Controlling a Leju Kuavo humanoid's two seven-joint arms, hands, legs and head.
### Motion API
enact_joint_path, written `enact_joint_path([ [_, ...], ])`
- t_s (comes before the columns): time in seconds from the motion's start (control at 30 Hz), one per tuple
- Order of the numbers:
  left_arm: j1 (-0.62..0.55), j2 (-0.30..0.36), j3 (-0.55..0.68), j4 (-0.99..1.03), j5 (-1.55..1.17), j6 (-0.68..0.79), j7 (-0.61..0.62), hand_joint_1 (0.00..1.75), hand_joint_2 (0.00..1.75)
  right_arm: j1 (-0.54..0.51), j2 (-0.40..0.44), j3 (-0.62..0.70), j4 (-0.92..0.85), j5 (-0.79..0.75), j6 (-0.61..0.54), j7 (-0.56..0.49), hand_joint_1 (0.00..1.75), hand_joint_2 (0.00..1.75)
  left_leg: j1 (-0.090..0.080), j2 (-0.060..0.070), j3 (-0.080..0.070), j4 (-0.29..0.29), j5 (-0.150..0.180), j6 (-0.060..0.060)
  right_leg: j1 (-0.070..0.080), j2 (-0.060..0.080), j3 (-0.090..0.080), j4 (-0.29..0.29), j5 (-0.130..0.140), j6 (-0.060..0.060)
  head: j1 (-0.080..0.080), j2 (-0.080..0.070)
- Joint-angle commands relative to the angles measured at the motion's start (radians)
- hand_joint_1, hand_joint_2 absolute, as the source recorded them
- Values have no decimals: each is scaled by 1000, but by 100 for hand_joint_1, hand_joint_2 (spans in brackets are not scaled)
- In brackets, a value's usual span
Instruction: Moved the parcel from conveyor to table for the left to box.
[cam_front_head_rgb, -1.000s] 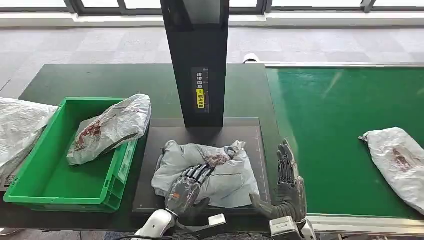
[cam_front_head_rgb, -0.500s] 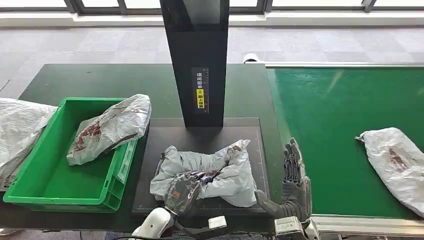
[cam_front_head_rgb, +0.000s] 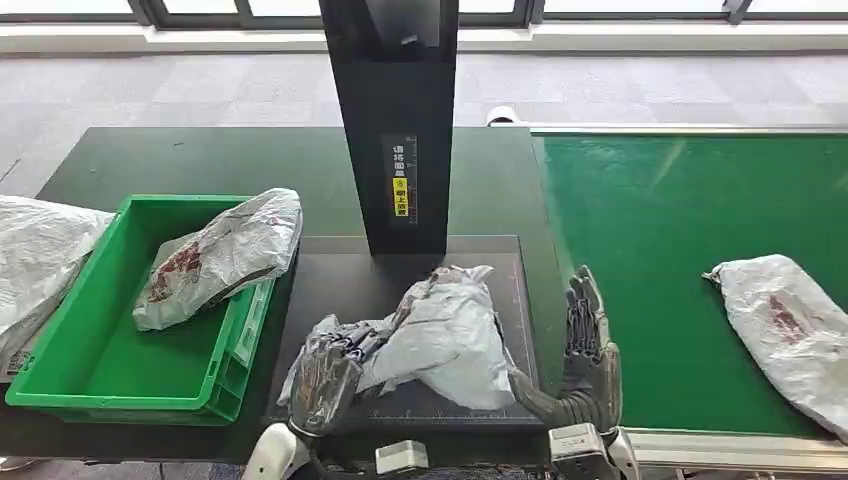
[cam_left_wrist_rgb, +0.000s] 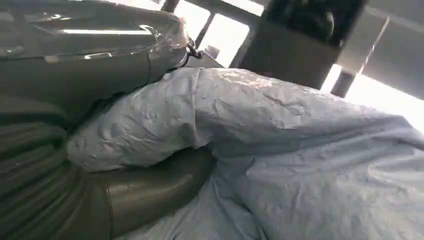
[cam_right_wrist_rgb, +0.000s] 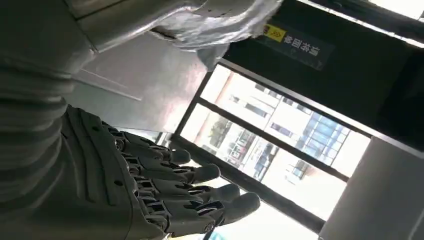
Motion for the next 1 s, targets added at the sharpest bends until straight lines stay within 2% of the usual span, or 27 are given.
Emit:
enact_joint_path([
  [0.03,97,-1,65,-202,159,77,-118,175,175,-34,-30,-21,97,-44,-23,-3,0,175,0,3,2,-2,0,1,0,2,1,-3,1,0,0,0],
  [0.17,146,-17,140,-295,276,79,-226,175,175,4,-48,-28,63,-68,-52,-3,0,175,0,2,1,-1,0,1,1,1,1,-2,0,0,0,0],
  [0.27,140,-12,206,-332,403,61,-286,175,175,65,-45,-61,10,-76,-78,-3,0,175,0,0,2,-2,0,1,0,0,2,-2,0,0,0,0],
  [0.37,119,-8,241,-333,429,45,-286,175,175,115,-45,-71,-36,-80,-88,-3,0,175,0,-3,1,-2,0,0,1,-4,2,-2,-1,-1,0,0],
  [0.47,120,-14,237,-330,424,46,-286,175,175,110,-42,-71,-31,-77,-89,-3,0,175,0,-1,1,-2,0,0,0,-2,1,-1,0,0,0,0],
  [0.5,105,-17,279,-331,487,79,-286,175,175,131,-23,-98,-44,-74,-111,-3,0,175,0,0,1,-1,0,0,0,0,0,-1,-1,-1,0,0],
  [0.6,34,28,390,-269,582,7,-265,175,175,199,-30,-112,-102,-104,-126,-3,0,175,0,-3,1,-2,0,0,0,-3,1,-2,-1,-1,0,0],
  [0.67,-35,58,472,-193,698,-138,-216,175,175,232,-32,-114,-123,-110,-132,-3,0,175,-1,-5,2,-4,2,0,0,-5,2,-3,-1,-1,0,0],
  [0.8,-59,60,504,-163,710,-163,-233,175,175,243,-32,-108,-131,-110,-137,-3,0,175,0,-2,2,-2,1,0,0,-3,2,-1,-1,-1,0,0],
  [0.9,-52,31,520,-172,698,-177,-232,175,175,235,-29,-107,-121,-107,-137,-3,0,175,0,1,1,-2,0,-1,1,0,0,-1,0,-1,0,0],
  [1.0,-138,85,621,-61,782,-265,-137,175,175,244,-40,-83,-123,-120,-127,-3,0,175,0,-1,2,-2,1,-1,1,-2,1,-2,0,-1,0,0],
])
